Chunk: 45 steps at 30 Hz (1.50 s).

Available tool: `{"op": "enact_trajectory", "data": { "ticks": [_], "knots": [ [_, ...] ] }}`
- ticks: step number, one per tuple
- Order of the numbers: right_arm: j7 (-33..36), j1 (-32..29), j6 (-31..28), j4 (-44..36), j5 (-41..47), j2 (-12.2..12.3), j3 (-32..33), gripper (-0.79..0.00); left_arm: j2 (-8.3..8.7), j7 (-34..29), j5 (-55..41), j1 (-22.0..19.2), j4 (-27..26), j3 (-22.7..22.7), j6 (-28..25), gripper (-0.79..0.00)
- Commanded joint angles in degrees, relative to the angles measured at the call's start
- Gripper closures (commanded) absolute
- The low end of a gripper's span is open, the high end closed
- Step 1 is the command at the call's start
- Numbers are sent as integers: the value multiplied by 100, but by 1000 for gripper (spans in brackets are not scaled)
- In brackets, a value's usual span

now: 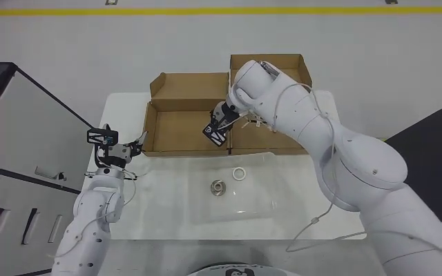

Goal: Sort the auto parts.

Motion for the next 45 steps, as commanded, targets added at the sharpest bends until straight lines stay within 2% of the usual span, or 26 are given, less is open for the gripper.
{"op": "enact_trajectory", "data": {
  "ticks": [1,6,18,26,45],
  "knots": [
    [-88,34,91,117,-110,-60,0,0,0,0,0,0,0,0,0,-785],
    [-243,41,565,388,-167,-200,0,0,0,0,0,0,0,0,0,-785],
    [-578,-118,704,837,-189,-560,0,0,0,0,0,0,0,0,0,-785],
    [-418,-221,725,1105,-313,-719,0,0,0,0,0,0,0,0,0,-785],
    [-234,-214,826,1279,-180,-789,52,0,0,0,0,0,0,0,0,-785]
  ]
}}
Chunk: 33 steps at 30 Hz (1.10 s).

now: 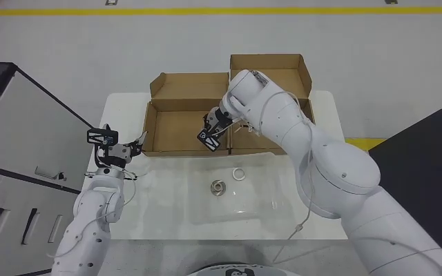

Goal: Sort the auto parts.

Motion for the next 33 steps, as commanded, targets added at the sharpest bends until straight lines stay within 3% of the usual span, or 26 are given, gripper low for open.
{"op": "enact_trajectory", "data": {
  "ticks": [1,7,10,20,33],
  "knots": [
    [0,0,0,0,0,0,0,0,0,0,0,0,0,0,0,-785],
    [0,0,0,0,0,0,0,0,0,0,0,0,0,0,0,-785],
    [375,-121,-7,-42,46,8,9,0,0,0,0,0,0,0,0,-785],
    [715,-117,-95,-207,39,48,-43,0,0,0,0,0,0,0,0,-785],
    [919,-193,22,-33,-151,-61,-52,0,0,0,0,0,0,0,0,-785]
  ]
}}
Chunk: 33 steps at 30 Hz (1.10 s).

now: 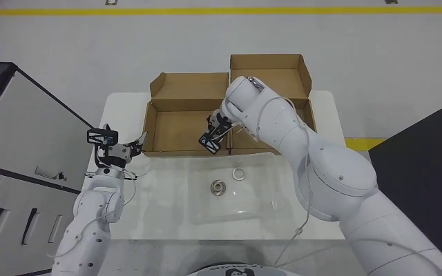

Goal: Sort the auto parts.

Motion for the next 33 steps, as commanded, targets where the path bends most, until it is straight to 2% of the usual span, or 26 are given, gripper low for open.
{"op": "enact_trajectory", "data": {
  "ticks": [1,25,26,29,33],
  "knots": [
    [9,-24,20,40,-19,-23,0,0,0,0,0,0,0,0,0,-785],
    [61,-148,290,505,46,-239,0,0,0,0,0,0,0,0,0,-785],
    [62,-150,295,514,46,-243,0,-6,0,0,0,0,0,0,0,-785],
    [43,-152,322,548,52,-251,0,-92,0,0,0,0,0,0,0,-785],
    [27,-136,323,571,45,-261,0,-105,0,0,0,0,0,0,0,-785]
  ]
}}
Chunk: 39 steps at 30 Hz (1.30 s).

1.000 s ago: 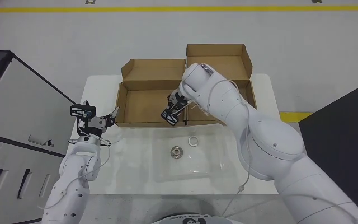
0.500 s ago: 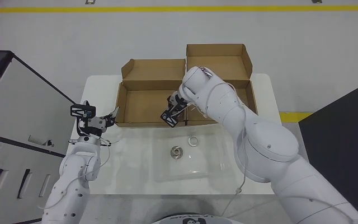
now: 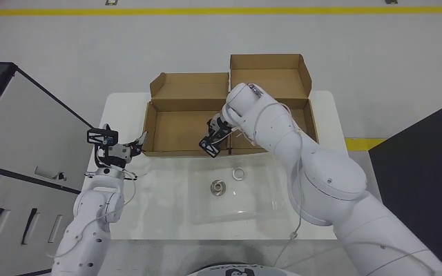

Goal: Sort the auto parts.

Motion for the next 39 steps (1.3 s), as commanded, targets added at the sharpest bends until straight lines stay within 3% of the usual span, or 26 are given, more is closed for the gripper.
{"op": "enact_trajectory", "data": {
  "ticks": [1,7,13,15,18,28,39],
  "knots": [
    [4,10,4,11,9,-4,0,-117,0,0,0,0,0,0,0,-785],
    [-18,32,19,38,27,-11,0,-197,0,0,0,0,0,0,0,-785],
    [-49,97,67,80,72,0,3,-376,0,0,0,0,0,0,0,-785],
    [-33,140,75,93,80,9,0,-606,0,0,0,0,0,0,0,-785],
    [-35,211,126,102,137,27,17,-785,0,0,0,0,0,0,0,-785],
    [-228,427,825,161,568,174,209,-785,0,0,0,0,0,0,0,-785],
    [-1056,659,2028,157,1072,489,472,-785,0,0,0,0,0,0,0,-785]
  ]
}}
